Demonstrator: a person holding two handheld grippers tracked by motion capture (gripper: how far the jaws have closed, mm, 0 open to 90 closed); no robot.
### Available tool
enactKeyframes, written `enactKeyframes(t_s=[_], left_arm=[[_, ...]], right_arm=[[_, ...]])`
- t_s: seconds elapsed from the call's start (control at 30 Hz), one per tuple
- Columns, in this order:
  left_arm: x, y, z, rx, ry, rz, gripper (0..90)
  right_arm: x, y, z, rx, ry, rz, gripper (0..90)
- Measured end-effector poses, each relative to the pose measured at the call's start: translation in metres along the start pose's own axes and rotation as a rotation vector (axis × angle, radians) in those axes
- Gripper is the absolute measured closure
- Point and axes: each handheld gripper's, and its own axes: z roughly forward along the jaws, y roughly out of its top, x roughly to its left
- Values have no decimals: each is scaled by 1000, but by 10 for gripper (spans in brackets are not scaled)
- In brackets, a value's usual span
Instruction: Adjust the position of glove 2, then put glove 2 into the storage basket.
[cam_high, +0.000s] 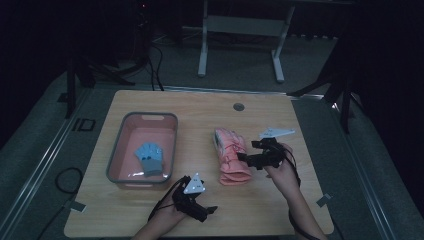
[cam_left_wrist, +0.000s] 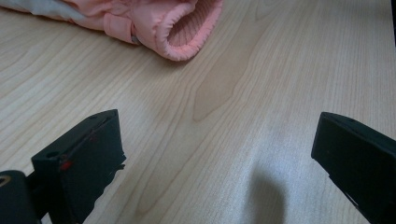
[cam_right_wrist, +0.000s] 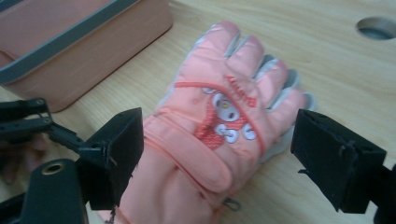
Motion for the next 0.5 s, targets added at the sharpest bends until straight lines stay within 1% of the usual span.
enactKeyframes(t_s=[0.03,0.07,0.1,0.13,0.17,0.23,0.27,0.3,0.33,0.37,0.4,0.43,0.5], left_arm=[[0,0,0,0,0,0,23],[-4,4,-2,3,13,20,23],[-6,6,-3,3,30,26,23],[-8,9,-5,4,39,25,23],[-9,11,-6,-5,42,20,23],[-12,17,-11,-30,48,3,24],[-13,21,-14,-32,45,-7,27],[-14,26,-17,-31,32,-25,40],[-14,26,-17,-31,32,-25,39],[-16,33,-21,-38,19,-54,39],[-16,33,-21,-38,19,-54,39],[-17,41,-24,-57,-2,-63,39],[-17,49,-26,-59,-16,-63,39]], right_arm=[[0,0,0,0,0,0,171],[-4,-1,-6,-16,-29,-25,143],[-5,-1,-9,-27,-33,-31,141],[-6,-2,-12,-40,-36,-29,139],[-7,-2,-15,-48,-41,-26,139],[-10,-2,-22,-41,-53,-10,142],[-11,-2,-25,-40,-57,1,142],[-13,-2,-28,-43,-60,10,142],[-13,-2,-28,-43,-60,10,142],[-15,-3,-34,-49,-66,20,142],[-15,-3,-34,-49,-66,20,142],[-15,-4,-37,-36,-68,23,137],[-16,-4,-39,-36,-65,25,125]])
